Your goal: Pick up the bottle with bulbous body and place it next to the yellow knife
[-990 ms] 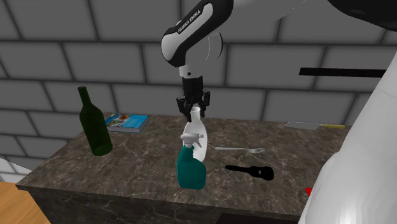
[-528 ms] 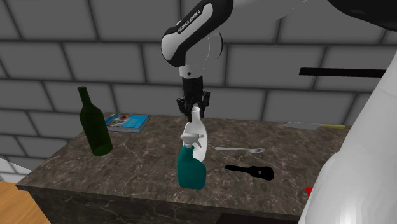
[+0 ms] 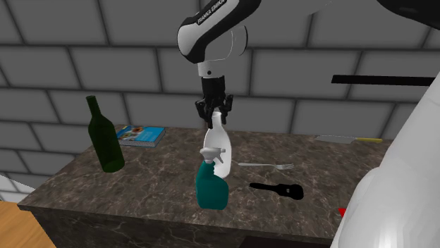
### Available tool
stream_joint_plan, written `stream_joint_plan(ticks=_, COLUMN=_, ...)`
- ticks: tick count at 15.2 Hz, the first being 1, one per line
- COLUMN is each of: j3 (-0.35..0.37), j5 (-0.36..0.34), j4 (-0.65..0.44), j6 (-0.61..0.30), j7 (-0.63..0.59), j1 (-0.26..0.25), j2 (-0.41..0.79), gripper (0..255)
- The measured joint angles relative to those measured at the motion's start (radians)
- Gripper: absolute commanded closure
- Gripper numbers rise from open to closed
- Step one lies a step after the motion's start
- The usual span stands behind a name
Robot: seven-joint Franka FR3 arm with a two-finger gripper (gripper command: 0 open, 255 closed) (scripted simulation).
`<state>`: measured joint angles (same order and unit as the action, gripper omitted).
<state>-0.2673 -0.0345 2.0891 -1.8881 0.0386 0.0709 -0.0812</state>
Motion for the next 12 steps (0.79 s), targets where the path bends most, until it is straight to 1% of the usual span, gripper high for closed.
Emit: stream_joint_plan(ticks=12, j3=0.003, j5=-0.005, j4=-0.129, j6=0.156, j7=-0.002, j1=-0.001, j2=-0.028, gripper=255)
